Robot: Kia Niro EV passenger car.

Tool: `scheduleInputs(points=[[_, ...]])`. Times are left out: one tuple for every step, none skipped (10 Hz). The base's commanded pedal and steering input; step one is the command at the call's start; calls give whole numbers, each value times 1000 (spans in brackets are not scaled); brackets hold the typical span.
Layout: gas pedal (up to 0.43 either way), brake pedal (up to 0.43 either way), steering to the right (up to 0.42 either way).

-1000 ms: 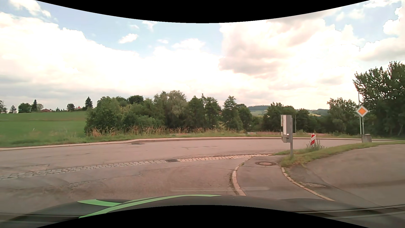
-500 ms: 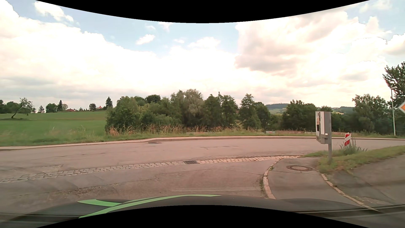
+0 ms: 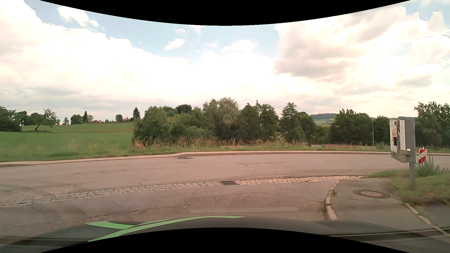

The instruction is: Follow the waypoints while adhering to traffic rules and regulations

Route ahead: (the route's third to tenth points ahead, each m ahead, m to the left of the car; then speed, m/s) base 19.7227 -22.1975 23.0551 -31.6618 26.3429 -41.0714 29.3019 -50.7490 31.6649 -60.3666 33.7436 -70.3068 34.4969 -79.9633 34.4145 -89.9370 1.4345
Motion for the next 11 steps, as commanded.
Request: scheduleInputs(points=[[0,201,-229],[0,201,-169],[0,201,-120],[0,201,-48],[0,201,-8],[0,201,-8],[0,201,-7],[0,201,-5],[0,201,-5],[0,195,-5],[0,134,-5]])
